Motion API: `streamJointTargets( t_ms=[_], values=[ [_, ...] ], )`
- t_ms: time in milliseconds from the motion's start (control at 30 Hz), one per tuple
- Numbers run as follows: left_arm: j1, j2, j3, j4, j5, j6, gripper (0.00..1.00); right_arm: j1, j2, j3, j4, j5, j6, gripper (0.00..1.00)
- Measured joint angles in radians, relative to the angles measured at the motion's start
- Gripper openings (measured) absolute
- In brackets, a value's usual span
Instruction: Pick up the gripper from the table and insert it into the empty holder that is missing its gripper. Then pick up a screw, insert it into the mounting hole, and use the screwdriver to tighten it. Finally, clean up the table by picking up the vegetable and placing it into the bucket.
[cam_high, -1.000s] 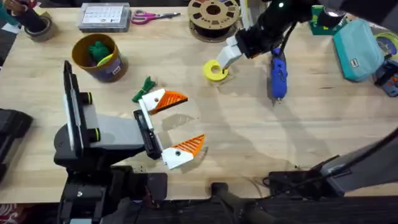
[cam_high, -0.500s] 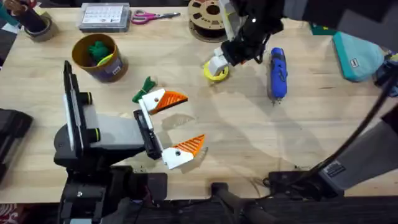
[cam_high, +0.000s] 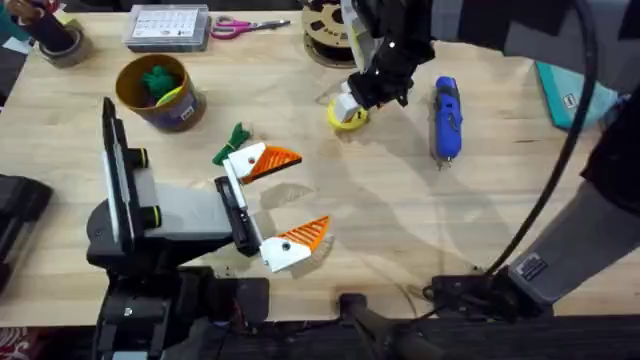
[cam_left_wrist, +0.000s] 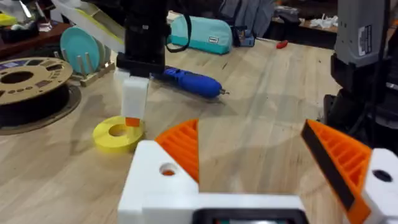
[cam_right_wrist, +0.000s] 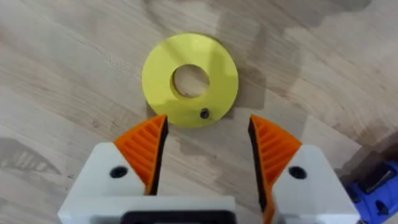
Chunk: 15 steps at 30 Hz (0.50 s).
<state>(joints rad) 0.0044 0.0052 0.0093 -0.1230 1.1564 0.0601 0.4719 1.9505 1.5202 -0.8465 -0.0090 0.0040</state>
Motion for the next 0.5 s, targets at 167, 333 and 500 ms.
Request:
streamJointTargets(
  t_ms=[167,333,500],
  values=[
    [0.000,0.000,0.000,0.000,0.000,0.000,0.985,0.004,0.009,0.004,0.014,0.017,0.000,0.722],
    [0.000,0.000,0.000,0.000,0.000,0.000,0.985,0.007,0.029,0.012,0.018,0.021,0.004,0.634],
    [0.000,0.000,0.000,0.000,0.000,0.000,0.985,0.012,0.057,0.019,0.031,0.023,0.004,0.479]
  ],
)
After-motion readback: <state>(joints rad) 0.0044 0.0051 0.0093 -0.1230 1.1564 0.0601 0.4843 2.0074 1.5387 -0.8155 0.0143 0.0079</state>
